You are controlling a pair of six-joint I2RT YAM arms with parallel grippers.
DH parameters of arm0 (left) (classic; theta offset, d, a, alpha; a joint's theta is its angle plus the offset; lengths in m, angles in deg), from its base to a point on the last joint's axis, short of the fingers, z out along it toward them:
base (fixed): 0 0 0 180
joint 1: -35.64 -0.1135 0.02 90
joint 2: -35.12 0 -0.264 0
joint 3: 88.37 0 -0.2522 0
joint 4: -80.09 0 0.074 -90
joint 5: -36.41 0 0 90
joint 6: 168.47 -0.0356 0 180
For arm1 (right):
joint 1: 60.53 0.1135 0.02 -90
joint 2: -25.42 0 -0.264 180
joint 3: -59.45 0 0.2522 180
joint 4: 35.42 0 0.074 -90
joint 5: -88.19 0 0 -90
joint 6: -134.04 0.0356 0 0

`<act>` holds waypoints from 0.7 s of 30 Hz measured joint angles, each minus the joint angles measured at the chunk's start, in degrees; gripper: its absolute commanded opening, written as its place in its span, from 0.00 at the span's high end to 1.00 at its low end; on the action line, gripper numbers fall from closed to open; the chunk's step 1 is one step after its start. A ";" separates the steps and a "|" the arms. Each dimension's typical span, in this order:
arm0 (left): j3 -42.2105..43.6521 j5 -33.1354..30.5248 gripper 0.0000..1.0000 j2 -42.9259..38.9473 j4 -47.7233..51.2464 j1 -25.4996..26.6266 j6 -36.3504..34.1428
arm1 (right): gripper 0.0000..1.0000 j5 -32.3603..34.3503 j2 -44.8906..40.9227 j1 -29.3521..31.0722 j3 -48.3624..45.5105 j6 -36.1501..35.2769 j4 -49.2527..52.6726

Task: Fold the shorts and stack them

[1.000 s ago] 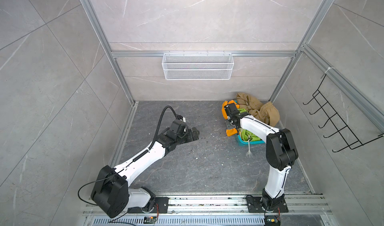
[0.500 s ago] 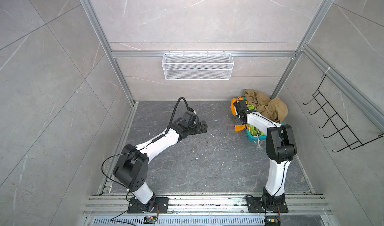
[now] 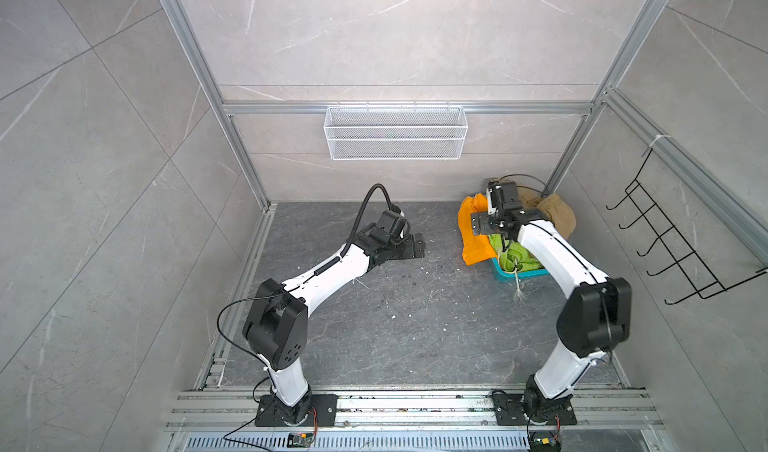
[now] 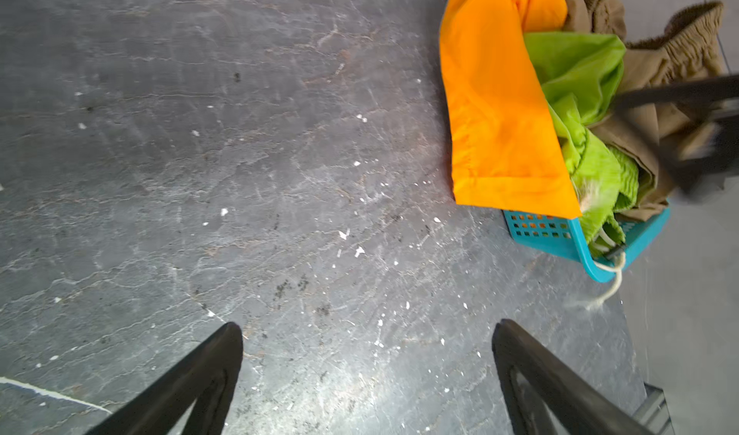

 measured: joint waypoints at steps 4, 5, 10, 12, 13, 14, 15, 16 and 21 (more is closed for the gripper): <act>-4.74 -0.24 0.00 1.73 3.72 2.91 -1.27 | 0.00 1.95 -7.98 -4.17 -0.07 5.99 2.62; -5.84 -0.37 0.00 2.14 4.28 3.61 -1.60 | 0.00 2.03 -8.70 -6.27 -0.15 7.58 3.28; -11.93 -1.84 0.00 4.96 6.95 7.39 -5.09 | 0.00 -3.08 -6.58 -17.35 -2.73 14.25 4.50; -14.75 -2.12 0.00 6.51 8.26 8.26 -6.69 | 0.00 -6.08 -3.82 -19.63 -2.75 16.33 4.90; -16.48 -2.19 0.00 7.52 9.01 8.74 -7.48 | 0.02 -7.85 -2.27 -20.24 -2.75 17.27 4.85; -18.36 -2.23 0.00 8.76 9.68 9.05 -8.39 | 0.03 -9.62 -0.76 -20.68 -2.78 18.16 4.81; -19.63 -2.27 0.00 9.55 10.08 9.14 -9.07 | 0.05 -11.15 0.59 -21.00 -2.95 19.02 4.59; -21.31 -2.54 0.00 10.80 10.56 9.16 -9.90 | 0.09 -12.96 2.14 -21.33 -3.32 19.82 4.20; -25.75 -2.78 0.00 14.27 12.37 8.76 -12.46 | 0.39 -18.67 6.56 -22.08 -4.90 23.06 2.38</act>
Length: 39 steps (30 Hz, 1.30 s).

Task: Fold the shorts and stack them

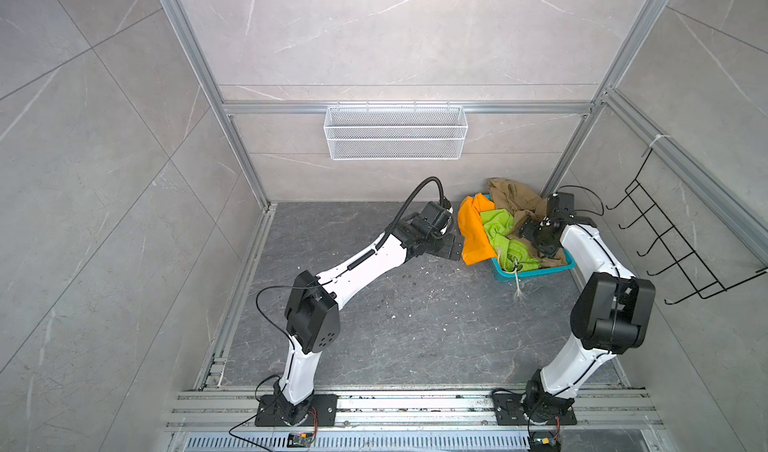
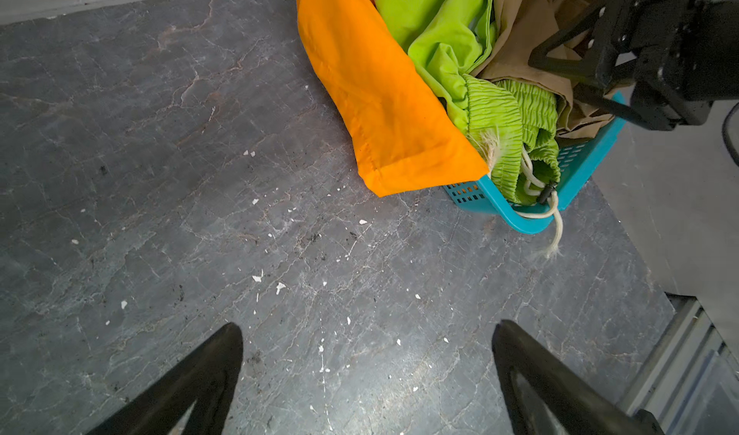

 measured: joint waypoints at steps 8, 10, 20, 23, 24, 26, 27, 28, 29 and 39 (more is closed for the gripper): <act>-0.68 -0.50 0.00 0.50 2.86 -0.09 -2.75 | 0.88 0.92 -0.46 -0.09 -0.83 2.56 -1.66; -0.72 -0.90 0.00 0.50 3.48 -0.09 -3.10 | 0.88 1.68 -1.14 -0.09 -0.68 2.29 -1.27; -2.99 -1.57 0.00 0.50 4.83 -0.09 -3.15 | 0.69 4.02 -3.96 -0.72 4.04 0.17 1.14; -3.41 -1.51 0.00 0.50 4.87 -0.09 -3.13 | 0.80 4.00 -3.91 -1.22 4.02 0.28 1.18; -3.52 -1.51 0.00 0.50 4.90 -0.09 -3.13 | 0.82 3.87 -3.89 -1.33 4.02 0.24 1.14; -3.65 -1.53 0.00 0.48 5.07 -0.11 -3.13 | 0.82 3.61 -3.89 -1.42 3.98 0.20 1.09; -3.76 -1.55 0.00 0.48 5.27 -0.13 -3.13 | 0.80 3.41 -3.89 -1.42 3.89 0.20 1.03; -3.82 -1.55 0.00 0.50 5.42 -0.20 -3.13 | 0.74 3.17 -3.80 -1.42 3.80 0.22 0.98; -3.85 -1.57 0.00 0.50 5.55 -0.22 -3.13 | 0.70 2.95 -3.67 -1.42 3.80 0.15 0.96; -4.44 -1.53 0.00 0.50 6.58 -1.14 -3.13 | 0.84 -0.70 -1.66 -1.42 3.56 1.36 0.63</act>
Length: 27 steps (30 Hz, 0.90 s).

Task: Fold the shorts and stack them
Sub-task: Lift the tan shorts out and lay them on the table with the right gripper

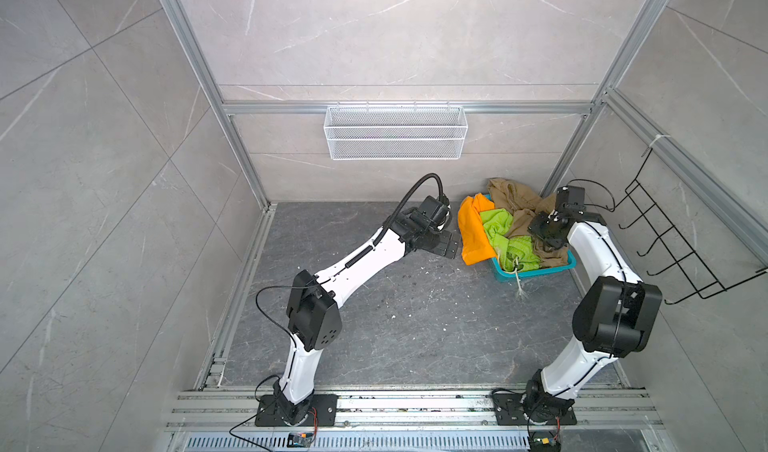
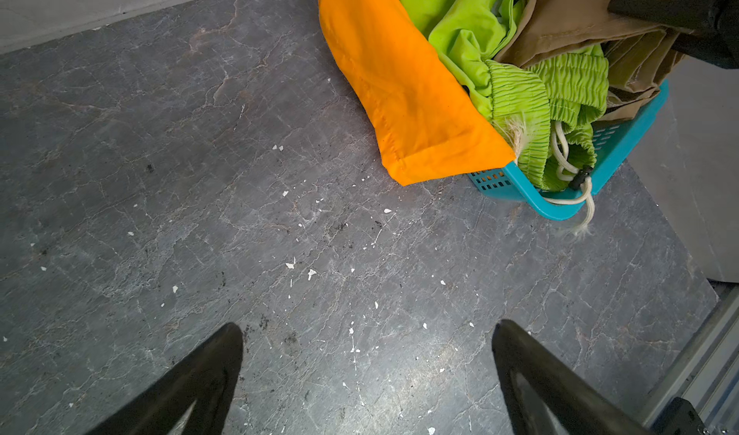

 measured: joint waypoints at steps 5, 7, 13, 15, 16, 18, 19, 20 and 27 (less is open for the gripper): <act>0.00 0.09 0.00 0.00 0.00 -0.72 0.00 | 1.00 -0.70 -0.04 0.00 -0.57 0.68 -0.13; 0.00 0.57 0.00 -0.02 0.00 -1.38 0.22 | 1.00 -0.74 -0.68 0.00 -0.50 0.79 0.13; 0.00 5.73 0.00 -0.46 -0.02 -7.69 3.28 | 1.00 -2.49 -5.95 0.48 5.53 2.56 2.97; 0.00 7.06 0.00 -1.22 -0.04 -10.82 4.17 | 1.00 -3.30 -7.45 1.86 11.10 3.02 3.39; 0.00 7.63 0.00 -1.86 -0.04 -12.35 4.66 | 1.00 -3.67 -8.00 3.17 14.47 3.23 3.54; 0.00 7.91 0.00 -3.39 -0.04 -15.13 5.18 | 1.00 -4.13 -8.50 7.28 21.79 3.54 3.37; 0.00 8.00 0.00 -4.39 -0.02 -16.48 5.42 | 1.00 -4.24 -8.55 10.32 25.90 3.48 3.34; 0.02 8.04 0.00 -5.38 -0.07 -17.31 5.62 | 1.00 -4.39 -8.48 13.22 29.29 3.13 3.26; 6.54 8.98 0.00 -16.20 -2.51 -20.31 7.39 | 1.00 -7.65 -6.45 37.46 41.55 2.23 0.52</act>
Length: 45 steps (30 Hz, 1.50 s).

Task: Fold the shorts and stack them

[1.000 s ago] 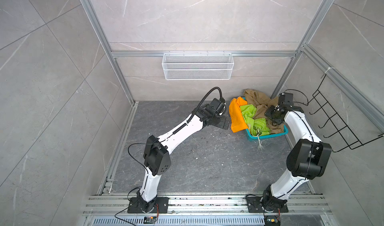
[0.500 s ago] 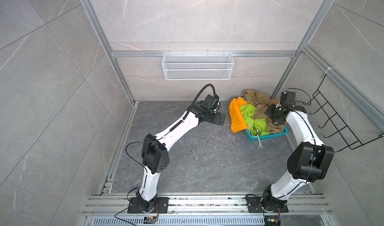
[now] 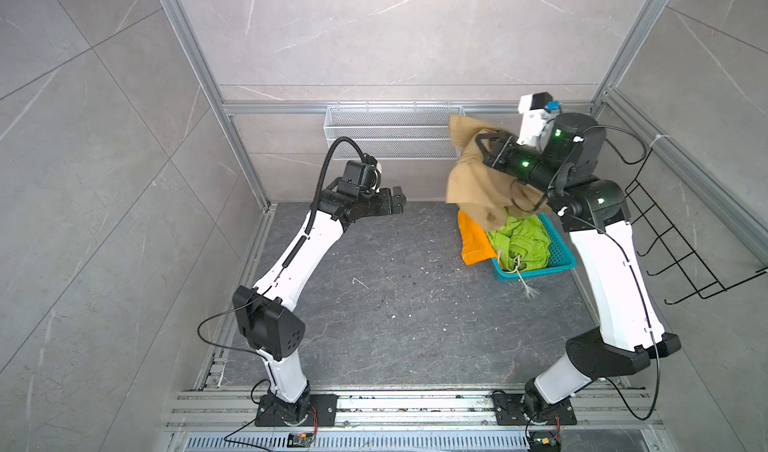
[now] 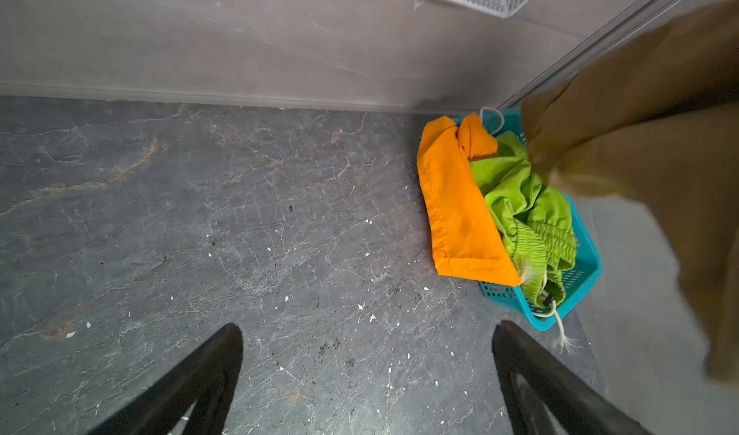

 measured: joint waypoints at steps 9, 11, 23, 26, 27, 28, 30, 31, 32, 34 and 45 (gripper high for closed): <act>19.26 -1.25 0.00 -12.33 -3.10 -9.20 6.03 | 0.31 -1.68 12.20 11.67 -28.63 2.75 -5.81; 22.05 -1.81 0.00 -14.19 -3.15 -10.34 6.69 | 0.12 -1.70 14.88 11.32 -31.15 2.69 -3.67; 24.15 -0.07 0.00 -13.49 -4.92 -4.57 7.15 | 0.00 12.26 -4.74 -4.83 -45.07 -0.02 0.87; 22.91 0.07 0.00 -9.55 -5.09 -0.02 7.15 | 0.00 15.74 -6.19 -10.71 -47.34 -0.61 2.45; 22.23 0.11 0.00 -8.04 -5.07 1.40 7.15 | 0.00 16.92 -6.01 -11.65 -47.43 -1.11 3.04; 21.53 0.11 0.00 -6.78 -5.07 2.54 7.15 | 0.00 17.79 -5.79 -12.13 -47.43 -1.46 3.50; 20.26 0.17 0.00 -4.46 -5.11 4.85 7.15 | 0.01 19.17 -5.27 -12.59 -47.43 -2.27 4.07; 19.76 0.26 0.00 -3.74 -5.09 5.75 7.15 | 0.01 19.74 -4.90 -12.72 -47.43 -2.60 4.22; 19.30 0.37 0.00 -3.08 -5.11 6.58 7.15 | 0.01 20.28 -4.24 -12.92 -47.43 -2.82 4.33; 18.69 0.85 0.00 -2.38 -5.22 7.52 7.17 | 0.02 20.96 -2.69 -13.40 -47.43 -3.08 4.35; 18.29 1.31 0.00 -2.12 -4.87 7.50 6.19 | 0.91 15.65 1.03 -14.93 -49.40 -2.32 2.36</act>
